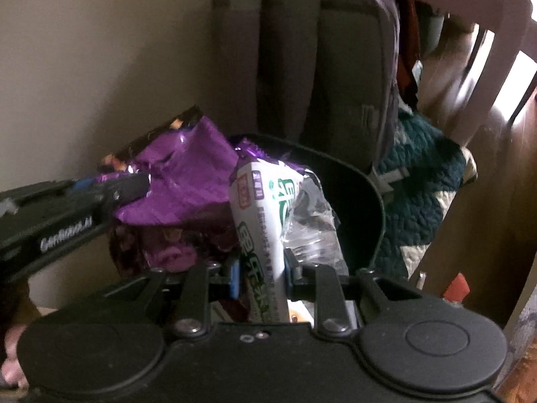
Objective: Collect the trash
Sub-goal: 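Carry the chip bag and cookie packet with both tools to the bin, then open both tools over the bin to drop the chip bag and packet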
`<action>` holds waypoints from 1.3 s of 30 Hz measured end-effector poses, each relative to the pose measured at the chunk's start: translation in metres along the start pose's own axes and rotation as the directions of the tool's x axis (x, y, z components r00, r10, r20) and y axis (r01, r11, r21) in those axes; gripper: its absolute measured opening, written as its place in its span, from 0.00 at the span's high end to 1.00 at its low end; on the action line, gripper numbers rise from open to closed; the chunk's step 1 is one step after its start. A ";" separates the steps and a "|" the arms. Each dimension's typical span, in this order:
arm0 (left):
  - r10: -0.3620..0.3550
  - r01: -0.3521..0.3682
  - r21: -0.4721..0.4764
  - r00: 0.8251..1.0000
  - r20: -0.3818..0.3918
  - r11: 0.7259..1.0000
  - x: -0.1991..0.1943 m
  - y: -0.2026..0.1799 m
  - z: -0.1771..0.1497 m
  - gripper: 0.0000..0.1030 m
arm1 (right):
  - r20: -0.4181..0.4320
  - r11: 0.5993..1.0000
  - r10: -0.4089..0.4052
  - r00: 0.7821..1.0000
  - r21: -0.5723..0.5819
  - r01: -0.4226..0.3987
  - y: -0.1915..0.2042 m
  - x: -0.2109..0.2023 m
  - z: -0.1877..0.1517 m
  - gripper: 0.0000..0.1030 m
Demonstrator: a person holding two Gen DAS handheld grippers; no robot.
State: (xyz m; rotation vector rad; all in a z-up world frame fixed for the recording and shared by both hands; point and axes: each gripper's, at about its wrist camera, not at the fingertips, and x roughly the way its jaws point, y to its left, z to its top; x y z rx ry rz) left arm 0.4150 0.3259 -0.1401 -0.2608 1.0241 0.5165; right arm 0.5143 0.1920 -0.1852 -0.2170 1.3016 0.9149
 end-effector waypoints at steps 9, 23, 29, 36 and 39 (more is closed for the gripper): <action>0.070 -0.067 0.043 0.993 -0.096 0.997 0.050 -0.011 -0.006 0.82 | -0.072 0.994 -0.019 0.997 0.104 0.026 -0.021 0.038 0.012 0.68; 0.091 -0.079 0.074 0.981 -0.174 0.994 0.087 -0.027 -0.007 0.62 | -0.063 0.995 -0.063 0.996 0.072 0.068 -0.020 0.027 0.018 0.42; 0.056 -0.047 0.068 0.989 -0.138 0.997 0.074 -0.034 -0.008 0.30 | -0.020 0.995 -0.031 0.999 0.092 0.033 -0.026 0.005 0.017 0.39; -0.007 0.014 0.076 0.996 -0.093 0.997 0.042 -0.034 -0.010 0.30 | 0.051 0.999 0.014 0.999 0.051 -0.017 -0.024 -0.037 0.008 0.33; -0.035 0.040 0.084 0.998 -0.059 0.996 0.022 -0.035 -0.009 0.30 | 0.081 0.999 0.029 0.996 0.020 -0.031 -0.022 -0.056 0.001 0.33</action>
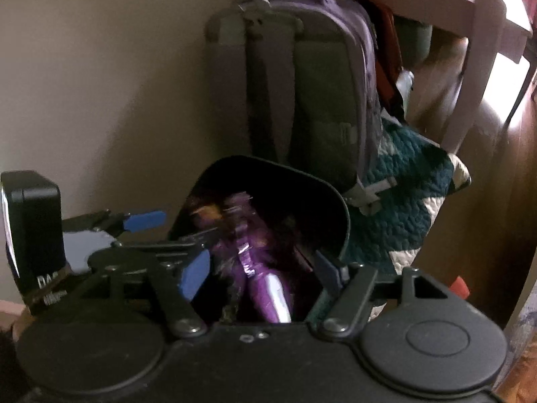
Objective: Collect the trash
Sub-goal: 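Open both tools over the bin to drop the chip bag and packet, then move both tools back toward the stick wrapper and silver foil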
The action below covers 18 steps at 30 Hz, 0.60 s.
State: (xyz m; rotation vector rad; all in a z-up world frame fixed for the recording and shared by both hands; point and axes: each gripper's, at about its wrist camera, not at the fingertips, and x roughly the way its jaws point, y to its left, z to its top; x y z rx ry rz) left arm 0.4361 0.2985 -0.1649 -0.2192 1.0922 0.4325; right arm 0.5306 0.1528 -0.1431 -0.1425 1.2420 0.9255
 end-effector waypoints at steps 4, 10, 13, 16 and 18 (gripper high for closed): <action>-0.023 0.022 0.020 0.999 0.049 1.000 -0.026 -0.009 0.001 0.29 | 0.037 1.000 0.029 0.999 -0.009 -0.029 -0.003 -0.025 -0.009 0.33; -0.060 0.053 0.062 0.991 0.117 0.997 -0.060 -0.034 0.006 0.23 | 0.123 0.999 0.021 0.992 -0.029 -0.017 -0.010 -0.065 -0.027 0.32; -0.089 0.076 0.098 0.987 0.136 0.992 -0.070 -0.054 0.005 0.23 | 0.177 0.999 -0.015 0.984 -0.043 0.023 -0.018 -0.086 -0.041 0.32; -0.116 0.093 0.148 0.981 0.157 0.985 -0.078 -0.079 0.004 0.23 | 0.218 0.998 -0.043 0.975 -0.026 0.050 -0.032 -0.103 -0.054 0.31; -0.142 0.112 0.176 0.975 0.170 0.978 -0.084 -0.097 0.004 0.23 | 0.238 0.998 -0.056 0.970 -0.004 0.058 -0.044 -0.114 -0.065 0.30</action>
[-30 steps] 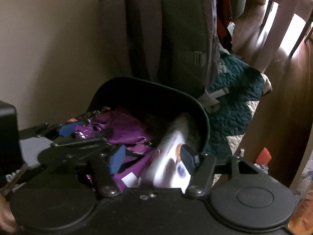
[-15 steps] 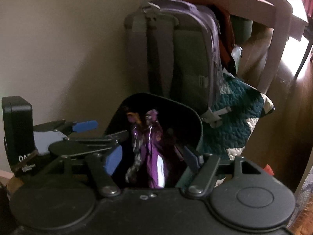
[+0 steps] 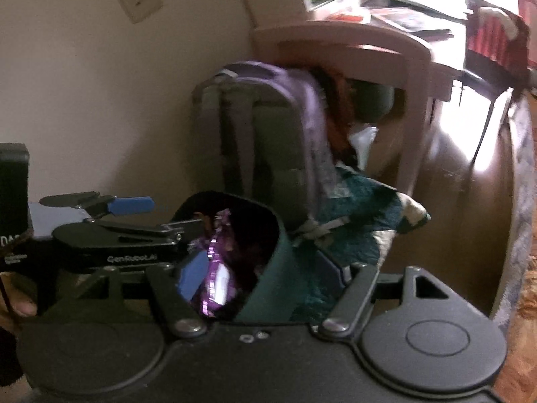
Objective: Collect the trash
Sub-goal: 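Move both tools back toward the stick wrapper and silver foil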
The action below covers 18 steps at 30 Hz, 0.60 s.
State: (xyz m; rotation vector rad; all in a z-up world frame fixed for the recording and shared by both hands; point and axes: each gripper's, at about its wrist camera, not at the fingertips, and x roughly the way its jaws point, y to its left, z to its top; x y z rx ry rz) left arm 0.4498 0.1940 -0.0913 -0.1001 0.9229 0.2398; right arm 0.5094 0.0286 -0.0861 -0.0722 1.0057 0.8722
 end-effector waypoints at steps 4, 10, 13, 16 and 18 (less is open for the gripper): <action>-0.052 0.051 0.043 0.998 0.030 0.998 -0.001 -0.036 0.008 0.23 | 0.047 0.998 -0.057 0.997 0.024 0.056 -0.030 -0.022 -0.018 0.24; -0.121 0.119 0.087 0.992 0.018 0.989 0.020 -0.094 0.013 0.23 | 0.079 0.985 -0.131 0.988 0.120 0.121 -0.091 -0.042 -0.049 0.18; -0.154 0.155 0.081 0.988 -0.015 0.985 0.041 -0.119 0.009 0.23 | 0.074 0.974 -0.177 0.981 0.153 0.164 -0.122 -0.042 -0.066 0.15; -0.188 0.192 0.071 0.981 -0.055 0.979 0.069 -0.143 0.000 0.23 | 0.064 0.964 -0.221 0.973 0.165 0.208 -0.153 -0.037 -0.084 0.12; -0.199 0.204 0.059 0.976 -0.086 0.977 0.092 -0.159 -0.009 0.20 | 0.062 0.958 -0.252 0.966 0.156 0.240 -0.170 -0.030 -0.096 0.06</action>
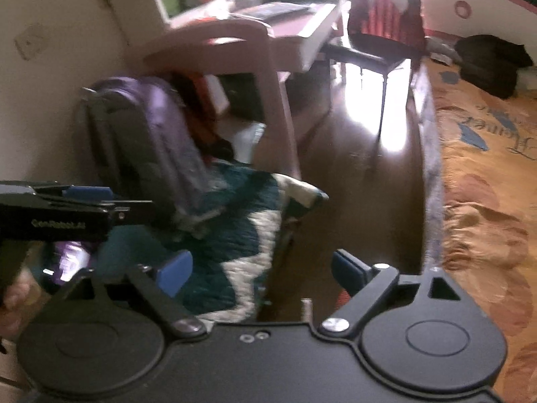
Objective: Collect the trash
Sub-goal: 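Move both tools back toward the stick wrapper and silver foil, then grasp the tan stick wrapper with the left tool while the right tool grasps the silver foil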
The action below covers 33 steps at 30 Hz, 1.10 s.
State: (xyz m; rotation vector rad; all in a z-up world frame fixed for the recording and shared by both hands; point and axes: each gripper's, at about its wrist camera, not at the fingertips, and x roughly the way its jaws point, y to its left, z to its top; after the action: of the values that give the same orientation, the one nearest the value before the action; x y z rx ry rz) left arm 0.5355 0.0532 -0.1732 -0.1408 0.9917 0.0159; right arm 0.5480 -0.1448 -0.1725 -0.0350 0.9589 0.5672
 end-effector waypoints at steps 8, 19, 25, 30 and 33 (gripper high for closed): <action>0.038 -0.040 -0.017 0.993 -0.114 0.999 0.121 -0.029 -0.040 0.20 | -0.050 0.999 -0.038 0.998 0.000 0.038 -0.073 0.076 -0.049 0.01; 0.101 -0.127 -0.063 0.946 -0.307 0.990 0.316 -0.023 -0.119 0.20 | -0.198 0.993 -0.062 0.978 0.089 0.081 -0.170 0.247 -0.143 0.02; 0.156 -0.188 -0.058 0.922 -0.353 0.980 0.414 -0.021 -0.161 0.20 | -0.253 0.987 -0.055 0.966 0.133 0.091 -0.202 0.342 -0.191 0.06; 0.156 -0.203 -0.073 0.899 -0.409 0.976 0.492 -0.019 -0.195 0.20 | -0.300 0.986 -0.055 0.952 0.135 0.099 -0.222 0.411 -0.227 0.10; 0.142 -0.216 -0.122 0.885 -0.444 0.969 0.536 -0.009 -0.215 0.20 | -0.327 0.985 -0.053 0.944 0.140 0.104 -0.234 0.448 -0.249 0.12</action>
State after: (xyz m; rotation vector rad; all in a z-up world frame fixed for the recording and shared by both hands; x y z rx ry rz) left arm 0.6513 -0.0103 -0.7355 -0.2128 1.4493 0.2497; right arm 0.6662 -0.2149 -0.7188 -0.0267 1.3132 0.4166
